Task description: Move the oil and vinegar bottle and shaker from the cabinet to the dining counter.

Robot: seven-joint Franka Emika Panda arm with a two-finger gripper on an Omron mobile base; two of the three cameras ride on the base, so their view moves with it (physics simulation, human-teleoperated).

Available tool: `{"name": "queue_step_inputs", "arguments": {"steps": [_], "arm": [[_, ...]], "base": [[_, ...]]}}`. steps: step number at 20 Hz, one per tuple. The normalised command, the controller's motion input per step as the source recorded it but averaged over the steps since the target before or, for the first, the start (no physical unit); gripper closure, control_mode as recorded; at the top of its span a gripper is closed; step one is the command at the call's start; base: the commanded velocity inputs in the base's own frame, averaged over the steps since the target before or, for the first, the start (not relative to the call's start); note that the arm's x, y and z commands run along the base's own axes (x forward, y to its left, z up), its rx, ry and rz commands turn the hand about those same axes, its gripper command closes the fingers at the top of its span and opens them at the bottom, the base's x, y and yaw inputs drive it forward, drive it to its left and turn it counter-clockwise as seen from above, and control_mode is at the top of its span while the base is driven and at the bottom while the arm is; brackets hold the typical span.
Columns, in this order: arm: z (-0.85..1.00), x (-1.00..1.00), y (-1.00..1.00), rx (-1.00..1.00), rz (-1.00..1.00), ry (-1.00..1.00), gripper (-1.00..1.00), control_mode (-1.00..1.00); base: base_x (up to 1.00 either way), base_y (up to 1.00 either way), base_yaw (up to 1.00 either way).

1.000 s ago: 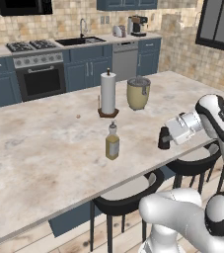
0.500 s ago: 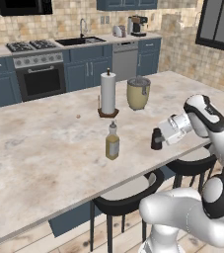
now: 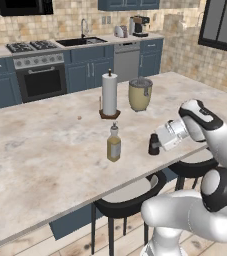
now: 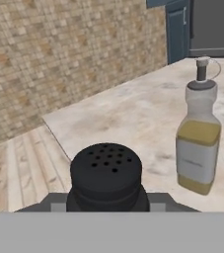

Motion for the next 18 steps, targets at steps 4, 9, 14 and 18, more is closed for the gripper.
{"name": "queue_step_inputs", "arguments": {"steps": [4, 9, 14, 18], "arm": [[-0.23, 0.13, 0.04, 0.00, 0.00, -0.02, 1.00, -1.00], [-0.17, 0.19, 0.03, 0.00, 0.00, -0.06, 1.00, -1.00], [-0.10, 0.15, 0.05, 0.00, 0.00, -0.10, 1.00, -1.00], [-0.09, 0.10, 0.09, 0.00, 0.00, -0.10, 1.00, -1.00]], "base": [[0.00, 0.00, 0.00], [0.00, 0.00, 0.00], [0.00, 0.00, 0.00], [0.00, 0.00, 0.00]]}}
